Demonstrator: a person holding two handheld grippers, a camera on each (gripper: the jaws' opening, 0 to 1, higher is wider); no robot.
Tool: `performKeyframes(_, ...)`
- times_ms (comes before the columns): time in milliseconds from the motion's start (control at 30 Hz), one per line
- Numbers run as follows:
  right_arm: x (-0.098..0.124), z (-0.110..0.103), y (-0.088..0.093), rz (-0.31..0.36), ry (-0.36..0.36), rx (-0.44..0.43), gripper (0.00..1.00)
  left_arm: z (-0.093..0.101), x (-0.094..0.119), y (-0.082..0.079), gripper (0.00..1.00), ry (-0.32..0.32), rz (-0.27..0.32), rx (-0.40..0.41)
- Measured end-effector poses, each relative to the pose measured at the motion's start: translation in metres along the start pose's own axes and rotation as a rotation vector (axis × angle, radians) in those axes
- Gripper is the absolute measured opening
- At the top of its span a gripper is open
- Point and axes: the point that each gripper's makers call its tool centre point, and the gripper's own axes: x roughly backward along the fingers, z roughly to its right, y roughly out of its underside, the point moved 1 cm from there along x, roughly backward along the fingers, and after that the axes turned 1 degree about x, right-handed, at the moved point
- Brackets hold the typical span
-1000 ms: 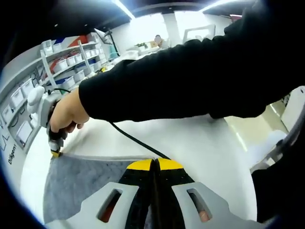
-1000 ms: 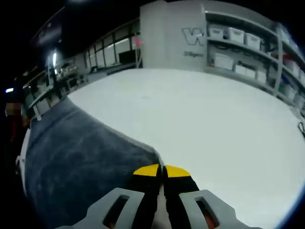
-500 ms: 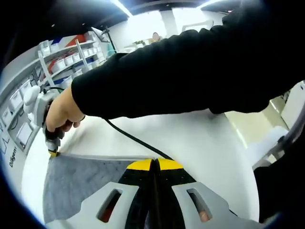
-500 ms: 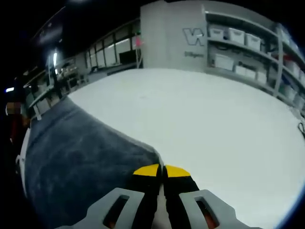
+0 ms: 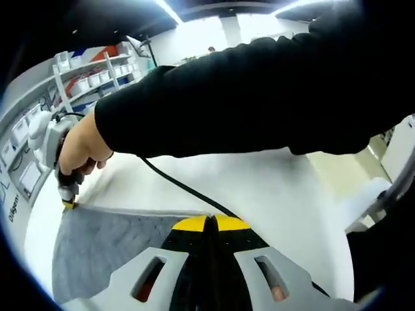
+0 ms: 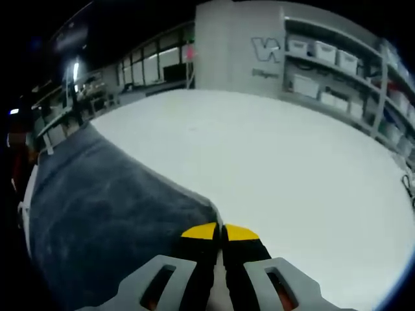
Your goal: Open the folded towel by lifting each exposed corner and separating the folded layers until the towel lies flat within the target outline without major curled edges
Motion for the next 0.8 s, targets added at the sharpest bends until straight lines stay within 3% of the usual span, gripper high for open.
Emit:
performKeyframes(100,0.0,-0.001,0.0,0.001,-0.004,-0.006,0.0,0.0,0.006,0.002,0.11,0.015,0.0,-0.02)
performKeyframes(200,0.0,-0.002,0.0,-0.002,0.001,0.003,0.0,-0.004,0.014,0.002,0.29,0.009,0.014,0.003)
performKeyframes(267,0.0,-0.003,0.0,-0.003,0.004,0.009,0.0,-0.015,0.029,-0.001,0.42,-0.032,0.064,0.039)
performKeyframes(367,0.0,-0.004,0.0,-0.002,0.001,0.007,0.0,-0.025,0.047,-0.003,0.61,-0.041,0.113,0.127)
performKeyframes(467,0.0,-0.005,0.001,-0.005,0.001,0.008,0.0,-0.049,0.078,0.003,0.67,-0.131,0.156,0.171)
performKeyframes(567,-0.002,-0.001,0.0,-0.006,0.005,0.011,0.0,-0.069,0.115,0.021,0.67,-0.214,0.173,0.243)
performKeyframes(667,-0.001,-0.003,0.0,-0.006,0.005,0.009,0.0,-0.091,0.168,0.055,0.71,-0.316,0.185,0.337)
performKeyframes(767,0.0,-0.001,0.0,-0.003,0.008,0.007,0.0,-0.131,0.242,0.103,0.94,-0.55,0.229,0.374)
performKeyframes(800,0.0,-0.001,0.0,0.0,0.011,0.007,0.0,-0.136,0.266,0.128,0.94,-0.601,0.204,0.43)
